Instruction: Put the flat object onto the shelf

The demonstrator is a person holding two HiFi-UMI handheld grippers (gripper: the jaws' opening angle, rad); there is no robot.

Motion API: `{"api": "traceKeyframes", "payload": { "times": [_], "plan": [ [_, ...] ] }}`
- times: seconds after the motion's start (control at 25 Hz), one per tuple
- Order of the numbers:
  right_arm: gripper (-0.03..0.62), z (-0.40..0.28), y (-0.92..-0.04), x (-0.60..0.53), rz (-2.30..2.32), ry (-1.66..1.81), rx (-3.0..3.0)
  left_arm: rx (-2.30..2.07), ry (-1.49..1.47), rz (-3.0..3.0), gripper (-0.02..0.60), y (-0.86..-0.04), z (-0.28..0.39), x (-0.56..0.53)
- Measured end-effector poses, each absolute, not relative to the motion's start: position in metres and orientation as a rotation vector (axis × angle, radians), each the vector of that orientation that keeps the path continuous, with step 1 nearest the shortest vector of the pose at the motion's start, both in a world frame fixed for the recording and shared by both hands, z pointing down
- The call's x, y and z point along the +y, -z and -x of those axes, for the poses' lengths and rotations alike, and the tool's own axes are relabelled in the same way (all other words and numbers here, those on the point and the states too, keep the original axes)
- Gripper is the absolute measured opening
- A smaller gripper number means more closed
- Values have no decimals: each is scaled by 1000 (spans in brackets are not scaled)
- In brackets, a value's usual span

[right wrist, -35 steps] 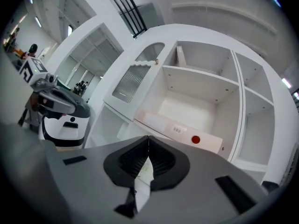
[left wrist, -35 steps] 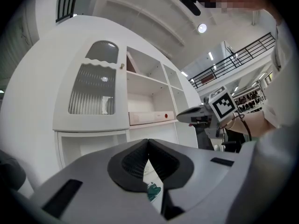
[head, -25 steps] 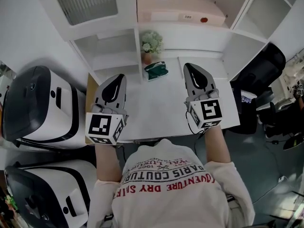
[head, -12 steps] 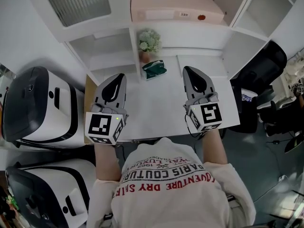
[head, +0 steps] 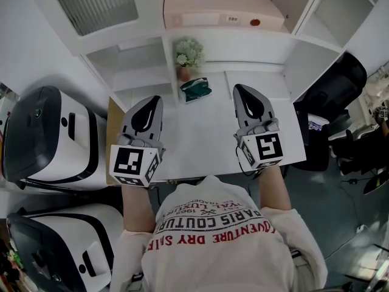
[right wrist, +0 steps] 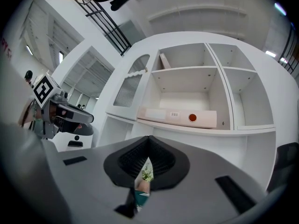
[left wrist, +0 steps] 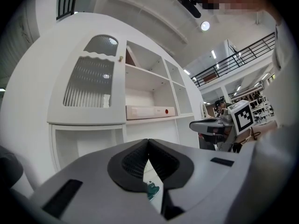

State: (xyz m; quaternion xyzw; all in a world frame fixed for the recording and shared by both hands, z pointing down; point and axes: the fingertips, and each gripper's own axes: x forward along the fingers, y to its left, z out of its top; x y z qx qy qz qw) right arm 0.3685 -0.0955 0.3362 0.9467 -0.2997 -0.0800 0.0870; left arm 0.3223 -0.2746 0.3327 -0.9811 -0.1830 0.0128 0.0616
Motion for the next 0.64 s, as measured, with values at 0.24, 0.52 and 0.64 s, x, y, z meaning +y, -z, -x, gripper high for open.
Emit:
{"api": "traceKeyframes", "payload": {
  "times": [0.24, 0.52, 0.64],
  "plan": [
    [26, -376, -338, -91, -2844, 220, -843, -546, -30, 2967, 14, -335, -325, -274],
    [27, -381, -336, -92, -2849, 233, -856, -525, -50, 2967, 14, -330, -327, -278],
    [28, -384, -336, -93, -2866, 226, -872, -517, -59, 2972, 14, -328, -328, -279]
  ]
}}
